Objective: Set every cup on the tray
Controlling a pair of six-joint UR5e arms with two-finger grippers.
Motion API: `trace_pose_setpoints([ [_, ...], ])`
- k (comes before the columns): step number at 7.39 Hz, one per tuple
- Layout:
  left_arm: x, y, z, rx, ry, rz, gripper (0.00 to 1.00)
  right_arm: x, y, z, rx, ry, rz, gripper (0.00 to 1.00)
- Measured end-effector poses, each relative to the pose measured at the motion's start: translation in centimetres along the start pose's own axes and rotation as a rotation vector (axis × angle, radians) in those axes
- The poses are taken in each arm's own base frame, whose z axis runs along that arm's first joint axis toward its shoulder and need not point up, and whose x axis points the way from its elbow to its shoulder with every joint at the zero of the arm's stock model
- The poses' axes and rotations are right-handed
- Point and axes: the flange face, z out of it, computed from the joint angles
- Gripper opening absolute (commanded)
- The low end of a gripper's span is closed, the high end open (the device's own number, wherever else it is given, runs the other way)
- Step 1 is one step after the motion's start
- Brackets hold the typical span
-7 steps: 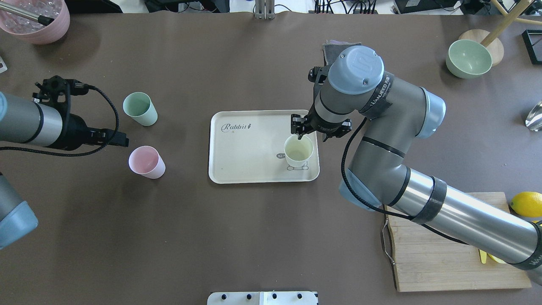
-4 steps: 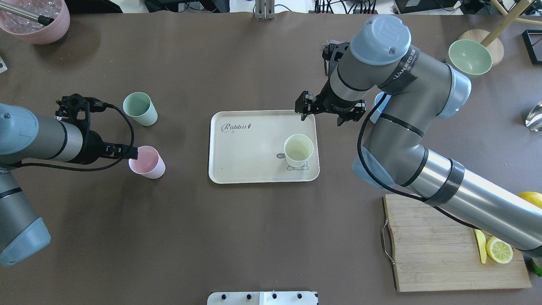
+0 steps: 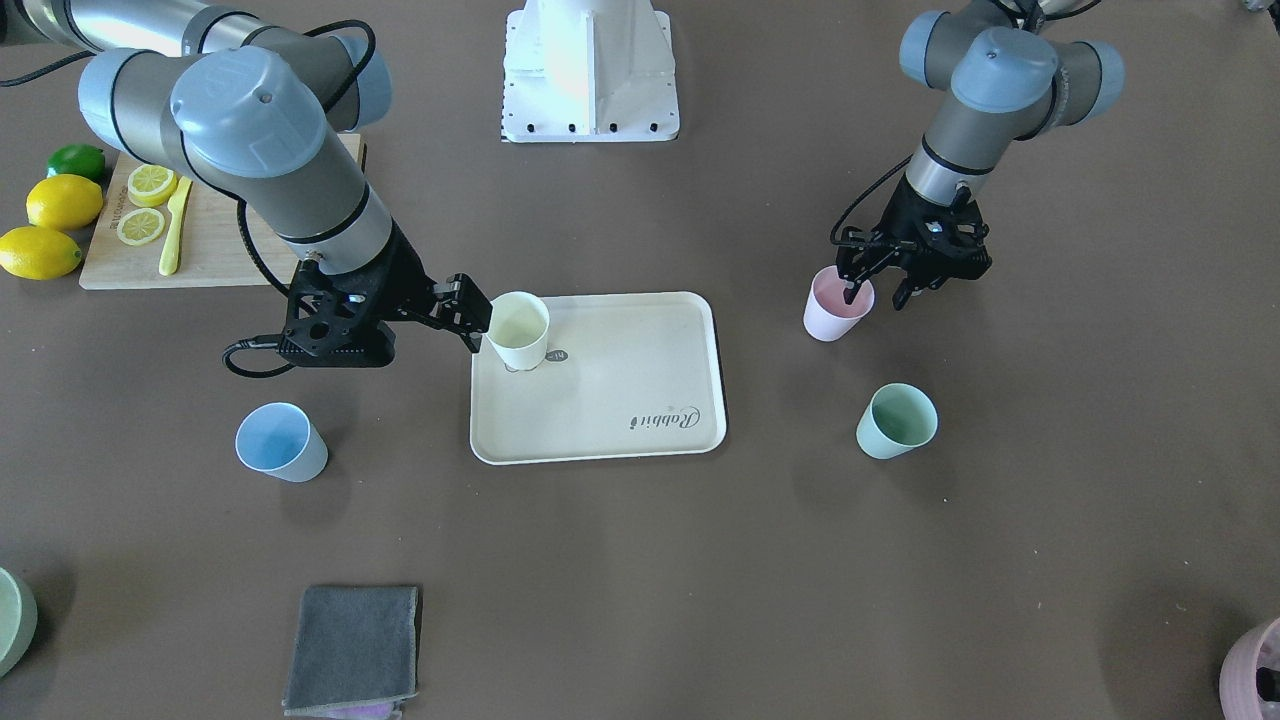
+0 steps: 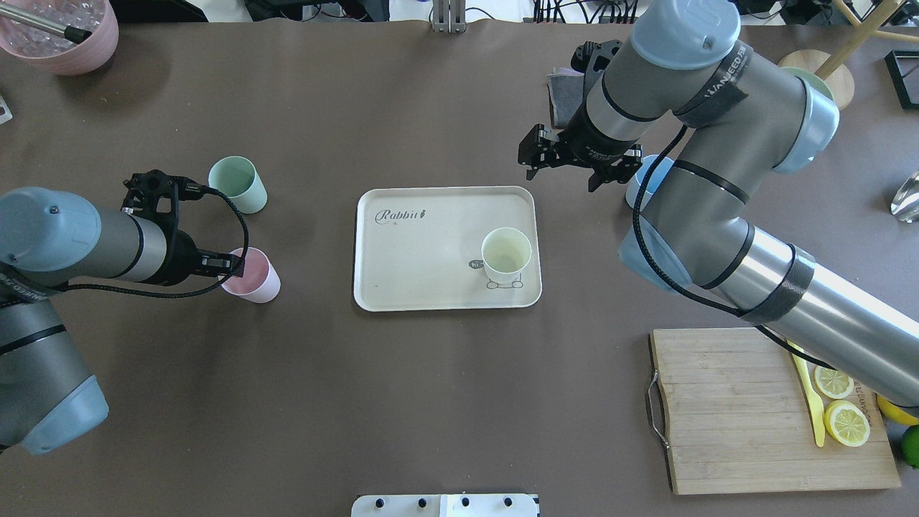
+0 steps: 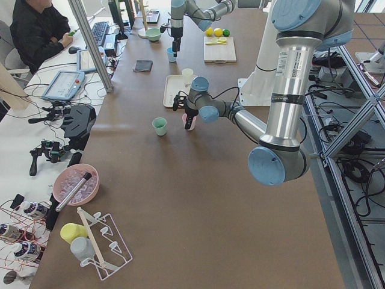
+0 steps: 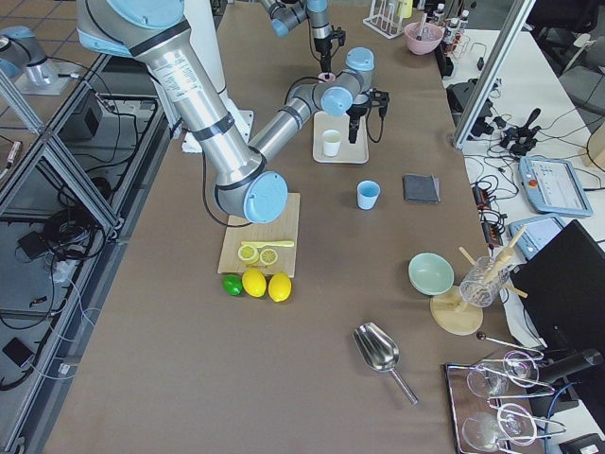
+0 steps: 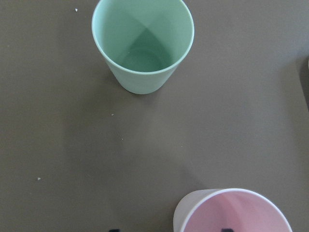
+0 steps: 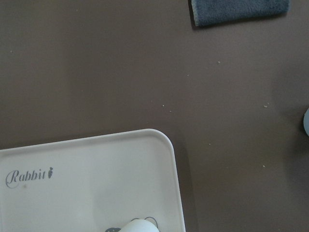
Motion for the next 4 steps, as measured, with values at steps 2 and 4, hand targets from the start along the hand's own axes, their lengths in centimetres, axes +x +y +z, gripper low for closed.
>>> trace_pose_setpoints([
  [2,0.2,-0.2,0.6,0.003,0.009,-0.001,0.00,0.7,-0.7,-0.8,0.007,0.012,0.013,1.00],
  [4,0.2,-1.0,-0.3,-0.031,0.057,-0.009,0.00,1.1,-1.3,-1.5,0.014,0.012,0.020,1.00],
])
